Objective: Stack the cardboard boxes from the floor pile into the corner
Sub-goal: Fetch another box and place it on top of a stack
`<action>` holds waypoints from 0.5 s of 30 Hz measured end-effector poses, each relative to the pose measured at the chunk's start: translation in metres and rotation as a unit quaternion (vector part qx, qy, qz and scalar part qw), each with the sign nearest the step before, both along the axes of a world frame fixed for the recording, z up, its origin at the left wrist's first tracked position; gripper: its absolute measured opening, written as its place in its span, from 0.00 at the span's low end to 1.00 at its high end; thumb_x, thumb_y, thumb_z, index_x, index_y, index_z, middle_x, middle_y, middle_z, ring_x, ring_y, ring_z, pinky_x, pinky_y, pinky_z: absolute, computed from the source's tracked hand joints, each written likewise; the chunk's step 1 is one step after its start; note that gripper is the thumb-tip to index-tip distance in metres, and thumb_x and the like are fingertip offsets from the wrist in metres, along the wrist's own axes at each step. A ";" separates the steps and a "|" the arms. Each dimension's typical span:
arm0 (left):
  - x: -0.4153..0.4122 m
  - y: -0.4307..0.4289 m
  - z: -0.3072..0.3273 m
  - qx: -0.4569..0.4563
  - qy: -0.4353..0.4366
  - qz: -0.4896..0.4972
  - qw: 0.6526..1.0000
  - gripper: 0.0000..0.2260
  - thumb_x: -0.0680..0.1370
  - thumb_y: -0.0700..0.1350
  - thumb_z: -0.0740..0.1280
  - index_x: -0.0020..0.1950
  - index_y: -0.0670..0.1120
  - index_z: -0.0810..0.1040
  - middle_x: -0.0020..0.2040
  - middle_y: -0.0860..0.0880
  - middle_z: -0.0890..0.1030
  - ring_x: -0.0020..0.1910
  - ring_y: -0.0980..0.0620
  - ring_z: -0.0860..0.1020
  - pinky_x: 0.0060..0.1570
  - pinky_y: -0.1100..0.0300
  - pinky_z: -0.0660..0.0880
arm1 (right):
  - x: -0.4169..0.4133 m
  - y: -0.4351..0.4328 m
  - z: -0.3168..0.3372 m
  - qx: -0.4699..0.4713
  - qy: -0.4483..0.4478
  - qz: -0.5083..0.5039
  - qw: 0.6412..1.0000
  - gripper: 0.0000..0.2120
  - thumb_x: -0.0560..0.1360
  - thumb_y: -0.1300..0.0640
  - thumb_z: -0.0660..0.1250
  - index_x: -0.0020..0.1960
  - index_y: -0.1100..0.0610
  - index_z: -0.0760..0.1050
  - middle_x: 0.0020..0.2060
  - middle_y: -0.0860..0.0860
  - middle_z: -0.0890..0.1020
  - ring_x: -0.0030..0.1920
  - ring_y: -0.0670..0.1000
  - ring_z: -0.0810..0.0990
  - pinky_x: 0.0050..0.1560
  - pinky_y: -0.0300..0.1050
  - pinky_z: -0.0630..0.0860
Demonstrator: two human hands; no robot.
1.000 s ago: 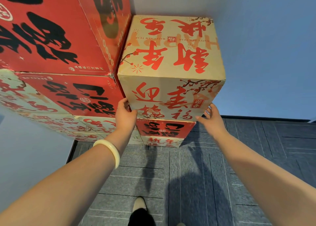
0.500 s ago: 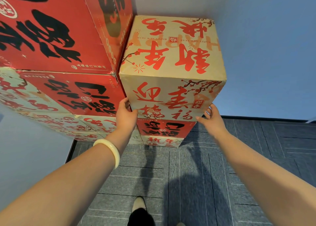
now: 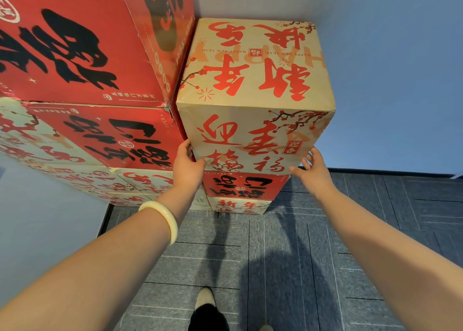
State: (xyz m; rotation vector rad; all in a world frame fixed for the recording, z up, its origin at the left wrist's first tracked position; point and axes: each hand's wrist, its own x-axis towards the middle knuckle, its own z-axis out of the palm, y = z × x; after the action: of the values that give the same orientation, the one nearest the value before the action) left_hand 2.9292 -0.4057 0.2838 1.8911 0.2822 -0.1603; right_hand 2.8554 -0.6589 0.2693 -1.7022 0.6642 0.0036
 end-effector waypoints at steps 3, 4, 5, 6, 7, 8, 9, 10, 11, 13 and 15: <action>0.000 0.000 0.000 0.000 0.003 -0.002 1.000 0.27 0.76 0.37 0.67 0.73 0.46 0.62 0.69 0.49 0.71 0.68 0.52 0.70 0.59 0.64 0.66 | 0.000 -0.001 0.000 -0.005 0.005 0.001 1.000 0.36 0.74 0.66 0.68 0.75 0.54 0.53 0.74 0.52 0.62 0.74 0.52 0.60 0.72 0.50 0.62; 0.001 0.000 0.000 -0.001 0.003 -0.003 1.000 0.27 0.76 0.37 0.67 0.73 0.46 0.62 0.69 0.49 0.71 0.68 0.52 0.69 0.59 0.64 0.66 | 0.001 -0.001 0.000 -0.005 0.006 0.002 1.000 0.36 0.74 0.66 0.68 0.75 0.54 0.54 0.74 0.52 0.62 0.74 0.52 0.60 0.72 0.51 0.62; 0.001 0.000 -0.001 -0.002 0.003 -0.003 1.000 0.27 0.76 0.37 0.67 0.73 0.46 0.62 0.69 0.49 0.71 0.68 0.52 0.69 0.59 0.63 0.66 | 0.001 -0.001 0.000 -0.003 0.006 0.002 1.000 0.36 0.73 0.66 0.68 0.75 0.54 0.54 0.74 0.52 0.62 0.74 0.52 0.60 0.72 0.51 0.62; 0.001 0.000 -0.001 -0.003 0.003 -0.005 1.000 0.27 0.76 0.37 0.67 0.73 0.46 0.62 0.69 0.49 0.71 0.68 0.52 0.69 0.60 0.63 0.66 | 0.001 -0.001 0.000 -0.003 0.005 0.003 1.000 0.36 0.73 0.66 0.68 0.75 0.54 0.55 0.73 0.52 0.63 0.74 0.52 0.60 0.71 0.51 0.62; 0.001 0.000 -0.001 -0.002 0.003 -0.006 1.000 0.27 0.76 0.37 0.67 0.73 0.46 0.62 0.69 0.49 0.71 0.68 0.52 0.69 0.60 0.62 0.67 | 0.001 -0.001 0.000 -0.004 0.005 0.004 1.000 0.35 0.73 0.66 0.68 0.74 0.53 0.55 0.73 0.52 0.63 0.74 0.52 0.60 0.72 0.51 0.62; 0.001 0.000 -0.001 0.000 0.003 -0.008 1.000 0.28 0.76 0.37 0.67 0.73 0.46 0.62 0.70 0.49 0.71 0.68 0.51 0.69 0.61 0.62 0.67 | 0.000 -0.001 0.000 -0.005 0.006 0.004 1.000 0.35 0.73 0.66 0.68 0.75 0.53 0.55 0.73 0.51 0.63 0.74 0.52 0.60 0.72 0.51 0.62; 0.001 0.001 -0.001 0.002 0.003 -0.009 1.000 0.28 0.76 0.37 0.67 0.73 0.46 0.62 0.70 0.50 0.70 0.68 0.52 0.69 0.61 0.61 0.67 | 0.000 0.000 0.000 -0.005 0.007 0.003 1.000 0.36 0.74 0.66 0.68 0.75 0.53 0.54 0.74 0.51 0.62 0.74 0.52 0.60 0.72 0.51 0.62; 0.001 0.001 -0.001 0.002 0.003 -0.011 1.000 0.28 0.76 0.37 0.67 0.73 0.46 0.62 0.70 0.50 0.70 0.68 0.52 0.69 0.61 0.62 0.67 | 0.001 0.000 0.001 -0.007 0.008 0.002 1.000 0.36 0.74 0.66 0.68 0.75 0.54 0.54 0.74 0.51 0.62 0.74 0.52 0.60 0.71 0.50 0.62; 0.000 0.001 -0.001 0.002 0.002 -0.012 1.000 0.28 0.76 0.37 0.67 0.73 0.47 0.61 0.70 0.50 0.70 0.68 0.52 0.69 0.60 0.62 0.67 | 0.002 0.000 0.002 -0.011 0.007 0.003 1.000 0.36 0.74 0.66 0.68 0.75 0.54 0.54 0.74 0.51 0.62 0.74 0.52 0.61 0.71 0.50 0.62; 0.001 0.002 -0.001 0.003 0.001 -0.015 1.000 0.28 0.76 0.37 0.66 0.73 0.47 0.61 0.70 0.50 0.70 0.68 0.52 0.70 0.59 0.62 0.67 | 0.004 0.000 0.005 -0.019 0.006 0.006 1.000 0.34 0.74 0.66 0.67 0.74 0.54 0.55 0.73 0.52 0.63 0.73 0.52 0.61 0.70 0.49 0.62; 0.002 0.002 0.000 0.005 0.002 -0.015 1.000 0.28 0.76 0.37 0.66 0.74 0.46 0.61 0.70 0.50 0.70 0.68 0.52 0.70 0.59 0.62 0.67 | 0.004 0.000 0.005 -0.022 0.008 0.006 1.000 0.34 0.74 0.66 0.67 0.74 0.54 0.55 0.73 0.52 0.63 0.73 0.52 0.61 0.69 0.48 0.62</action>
State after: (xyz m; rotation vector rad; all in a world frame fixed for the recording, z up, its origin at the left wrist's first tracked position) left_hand 2.9309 -0.4035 0.2834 1.9053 0.2584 -0.1825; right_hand 2.8592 -0.6587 0.2745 -1.7512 0.6693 0.0108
